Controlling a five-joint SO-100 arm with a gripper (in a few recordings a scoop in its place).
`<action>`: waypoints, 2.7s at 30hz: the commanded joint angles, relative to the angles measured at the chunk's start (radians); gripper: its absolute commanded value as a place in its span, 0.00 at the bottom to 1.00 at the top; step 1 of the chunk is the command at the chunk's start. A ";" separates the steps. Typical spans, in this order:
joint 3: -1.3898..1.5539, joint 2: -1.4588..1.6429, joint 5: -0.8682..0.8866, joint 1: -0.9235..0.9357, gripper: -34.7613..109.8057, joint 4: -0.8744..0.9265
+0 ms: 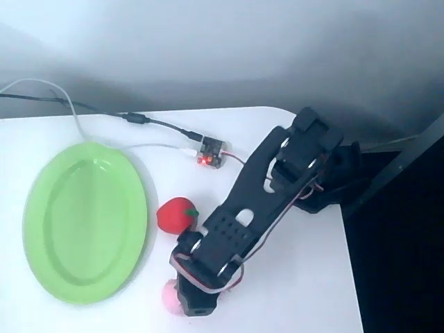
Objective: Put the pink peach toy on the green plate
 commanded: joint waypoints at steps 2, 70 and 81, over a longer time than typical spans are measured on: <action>0.006 0.242 -0.061 0.035 0.24 0.006; -0.405 -0.218 -0.830 0.558 0.59 -0.141; -0.072 0.318 -0.907 0.687 0.24 -0.135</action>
